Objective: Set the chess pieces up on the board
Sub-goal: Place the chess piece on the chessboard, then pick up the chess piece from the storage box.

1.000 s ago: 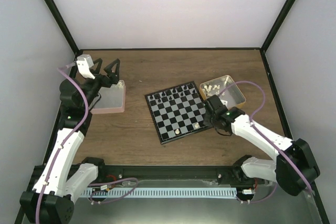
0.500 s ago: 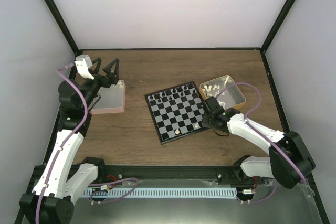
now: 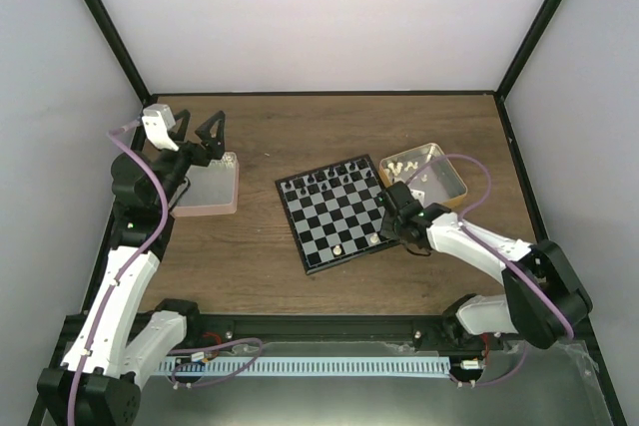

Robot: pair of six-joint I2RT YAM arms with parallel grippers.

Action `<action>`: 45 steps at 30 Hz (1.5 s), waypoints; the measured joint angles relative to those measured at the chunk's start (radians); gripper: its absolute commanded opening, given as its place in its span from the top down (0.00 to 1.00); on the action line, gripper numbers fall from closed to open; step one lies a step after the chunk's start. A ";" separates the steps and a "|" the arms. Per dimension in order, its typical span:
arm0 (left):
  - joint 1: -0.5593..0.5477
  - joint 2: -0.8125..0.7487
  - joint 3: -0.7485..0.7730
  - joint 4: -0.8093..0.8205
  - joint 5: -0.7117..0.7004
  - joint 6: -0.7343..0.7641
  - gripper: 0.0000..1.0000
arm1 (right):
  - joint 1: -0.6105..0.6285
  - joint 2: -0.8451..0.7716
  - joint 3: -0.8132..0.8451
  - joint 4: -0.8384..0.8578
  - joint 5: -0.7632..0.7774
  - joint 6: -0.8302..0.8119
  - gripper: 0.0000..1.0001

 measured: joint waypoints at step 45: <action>0.000 0.011 -0.005 -0.021 -0.034 0.033 0.00 | -0.356 0.392 0.392 0.095 -0.089 -0.270 0.78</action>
